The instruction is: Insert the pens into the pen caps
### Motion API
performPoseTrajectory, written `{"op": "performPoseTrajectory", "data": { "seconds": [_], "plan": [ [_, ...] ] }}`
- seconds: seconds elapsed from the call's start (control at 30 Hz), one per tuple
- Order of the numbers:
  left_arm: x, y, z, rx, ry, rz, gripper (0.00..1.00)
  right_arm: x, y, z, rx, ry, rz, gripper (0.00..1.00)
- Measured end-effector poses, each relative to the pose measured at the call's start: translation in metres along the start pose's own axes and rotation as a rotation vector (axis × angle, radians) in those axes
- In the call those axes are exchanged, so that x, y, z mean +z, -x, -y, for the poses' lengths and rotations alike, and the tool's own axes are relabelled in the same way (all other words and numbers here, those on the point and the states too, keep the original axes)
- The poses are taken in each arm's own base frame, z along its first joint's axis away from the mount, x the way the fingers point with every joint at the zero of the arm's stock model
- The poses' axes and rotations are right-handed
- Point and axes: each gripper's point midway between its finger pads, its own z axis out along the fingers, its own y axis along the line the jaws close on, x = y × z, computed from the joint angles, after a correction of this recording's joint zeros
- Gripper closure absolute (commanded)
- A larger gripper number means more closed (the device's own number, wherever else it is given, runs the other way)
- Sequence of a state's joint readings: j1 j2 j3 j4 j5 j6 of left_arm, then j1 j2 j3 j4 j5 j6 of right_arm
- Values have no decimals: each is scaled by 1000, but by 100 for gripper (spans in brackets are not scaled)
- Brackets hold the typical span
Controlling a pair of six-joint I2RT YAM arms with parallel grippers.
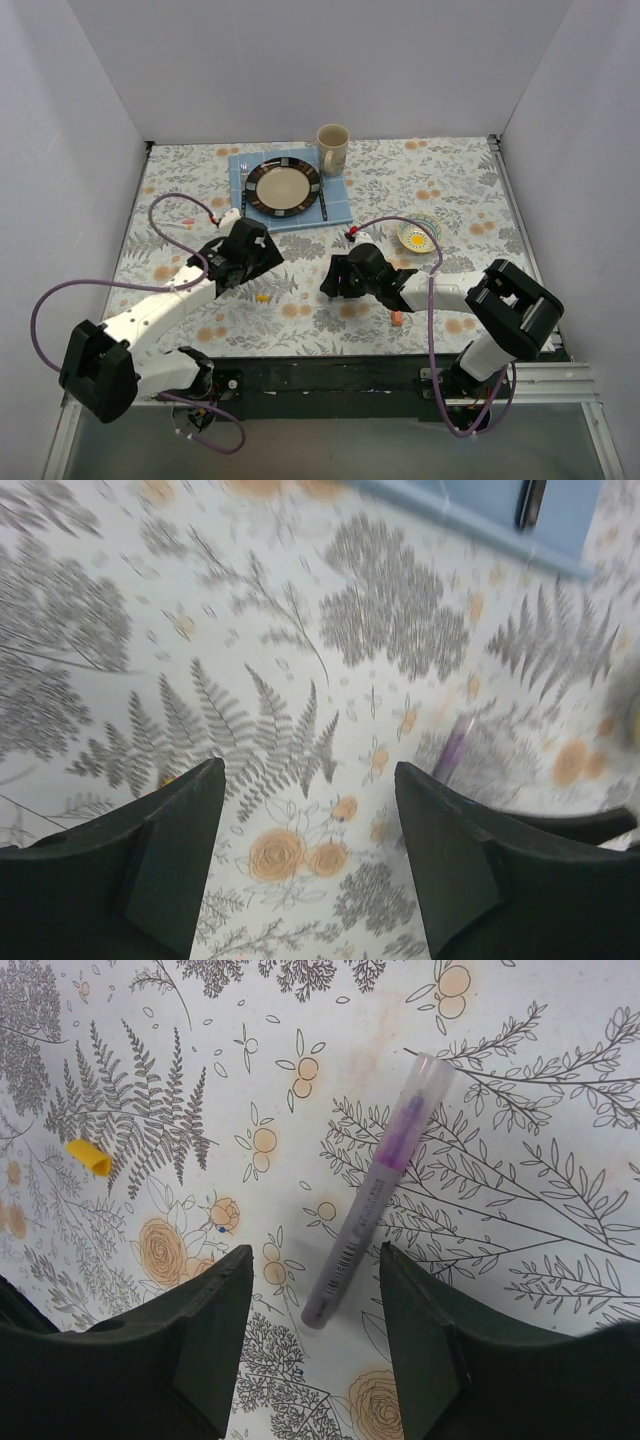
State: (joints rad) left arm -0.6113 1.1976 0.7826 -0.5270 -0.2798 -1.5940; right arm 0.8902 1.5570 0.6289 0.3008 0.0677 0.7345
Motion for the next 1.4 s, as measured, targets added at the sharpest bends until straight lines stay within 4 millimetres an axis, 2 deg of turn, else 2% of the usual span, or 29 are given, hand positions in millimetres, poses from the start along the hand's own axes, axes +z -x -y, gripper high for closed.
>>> {"op": "performPoseTrajectory", "data": {
  "seconds": [0.13, 0.33, 0.47, 0.57, 0.63, 0.7, 0.8, 0.97, 1.13, 1.4],
  "plan": [
    [-12, 59, -24, -129, 56, 153, 23, 1, 1, -1, 11, 3, 3, 39],
    [-15, 115, -74, -296, 213, 291, 22, -1, 1, 0, 10, -5, 1, 39],
    [-9, 165, -109, -451, 315, 354, 30, -16, 4, 1, -22, -21, 3, 39],
    [3, 205, -135, -568, 417, 374, 33, -36, 22, -10, -56, 9, 59, 39],
    [18, 235, -154, -661, 503, 372, 40, -50, 36, -20, -75, 42, 111, 39],
    [34, 254, -173, -729, 572, 357, 47, -64, 49, -30, -91, 78, 161, 39],
    [64, 258, -202, -801, 677, 291, 48, -79, 61, -39, -112, 116, 211, 38],
    [102, 235, -238, -848, 810, 172, 52, -92, 71, -45, -145, 137, 260, 38],
    [122, 231, -246, -851, 849, 128, 52, -92, 70, -41, -169, 127, 263, 38],
    [134, 233, -256, -859, 870, 121, 57, -92, 72, -38, -193, 110, 275, 38]
  ]
}}
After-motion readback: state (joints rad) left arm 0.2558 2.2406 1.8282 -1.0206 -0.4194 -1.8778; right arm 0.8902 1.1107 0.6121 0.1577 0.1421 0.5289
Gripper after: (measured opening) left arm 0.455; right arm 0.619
